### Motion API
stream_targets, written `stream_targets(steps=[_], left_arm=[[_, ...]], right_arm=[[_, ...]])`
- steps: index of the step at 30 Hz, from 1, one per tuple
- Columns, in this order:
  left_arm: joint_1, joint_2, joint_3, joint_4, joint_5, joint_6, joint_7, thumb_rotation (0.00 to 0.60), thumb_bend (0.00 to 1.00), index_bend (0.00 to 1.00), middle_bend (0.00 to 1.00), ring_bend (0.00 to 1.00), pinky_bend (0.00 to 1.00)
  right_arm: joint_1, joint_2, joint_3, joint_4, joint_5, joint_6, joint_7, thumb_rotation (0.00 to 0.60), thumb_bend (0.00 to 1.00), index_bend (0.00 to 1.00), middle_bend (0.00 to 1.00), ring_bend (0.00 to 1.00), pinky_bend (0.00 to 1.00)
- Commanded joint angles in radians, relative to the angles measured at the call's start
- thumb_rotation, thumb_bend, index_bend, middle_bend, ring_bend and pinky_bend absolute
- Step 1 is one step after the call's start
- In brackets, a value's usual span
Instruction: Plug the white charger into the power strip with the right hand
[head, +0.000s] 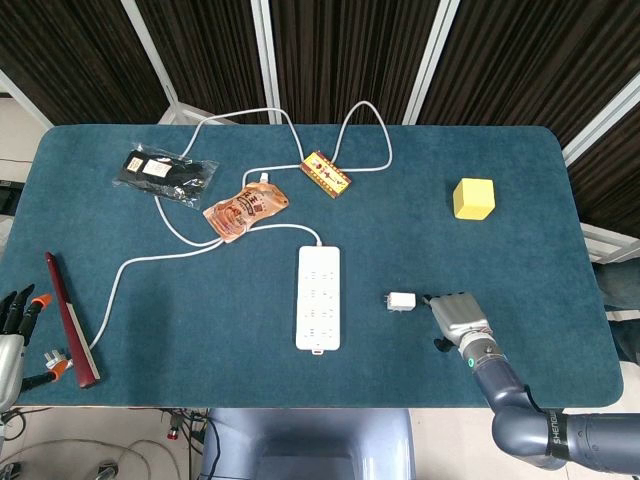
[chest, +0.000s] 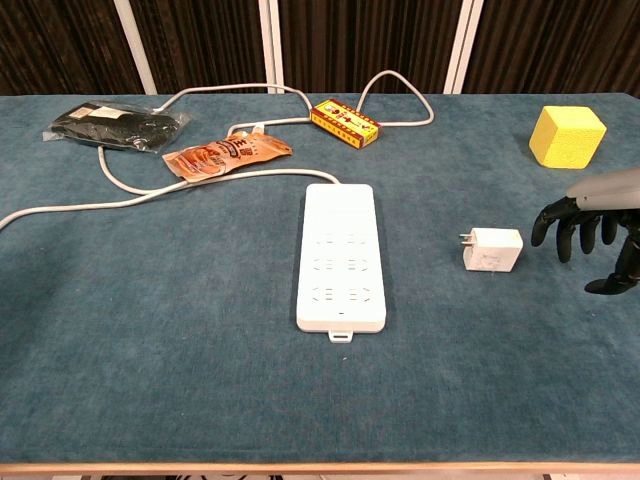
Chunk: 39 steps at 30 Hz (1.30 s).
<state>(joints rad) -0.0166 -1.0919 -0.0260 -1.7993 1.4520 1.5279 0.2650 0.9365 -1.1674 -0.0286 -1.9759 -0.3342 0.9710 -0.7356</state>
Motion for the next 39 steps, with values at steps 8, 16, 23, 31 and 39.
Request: stream_targets(steps=[8, 16, 23, 31, 39], left_arm=[[0.0, 0.002, -0.002, 0.0, -0.004, 0.001, -0.004, 0.6, 0.1, 0.15, 0.0, 0.0, 0.0], [0.001, 0.002, -0.003, 0.001, -0.002, 0.004, -0.006, 0.6, 0.1, 0.15, 0.0, 0.0, 0.0], [0.001, -0.001, -0.004, 0.006, 0.008, 0.012, -0.011, 0.6, 0.1, 0.15, 0.0, 0.0, 0.0], [0.003, -0.001, -0.004, 0.007, 0.007, 0.015, -0.013, 0.6, 0.1, 0.15, 0.0, 0.0, 0.0], [0.004, -0.002, -0.005, 0.006, 0.005, 0.015, -0.011, 0.6, 0.1, 0.15, 0.0, 0.0, 0.0]], right_arm=[[0.01, -0.015, -0.004, 0.017, 0.007, 0.001, 0.018, 0.6, 0.4, 0.22, 0.32, 0.3, 0.28], [0.02, -0.017, -0.012, 0.014, 0.009, -0.003, 0.025, 0.6, 0.4, 0.22, 0.32, 0.3, 0.28], [0.024, -0.027, -0.012, 0.018, 0.007, 0.002, 0.036, 0.6, 0.4, 0.23, 0.32, 0.3, 0.28], [0.028, -0.034, -0.011, 0.022, 0.004, 0.011, 0.044, 0.6, 0.4, 0.23, 0.32, 0.3, 0.28], [0.035, -0.033, -0.013, 0.014, 0.001, 0.015, 0.043, 0.6, 0.4, 0.23, 0.32, 0.3, 0.28]])
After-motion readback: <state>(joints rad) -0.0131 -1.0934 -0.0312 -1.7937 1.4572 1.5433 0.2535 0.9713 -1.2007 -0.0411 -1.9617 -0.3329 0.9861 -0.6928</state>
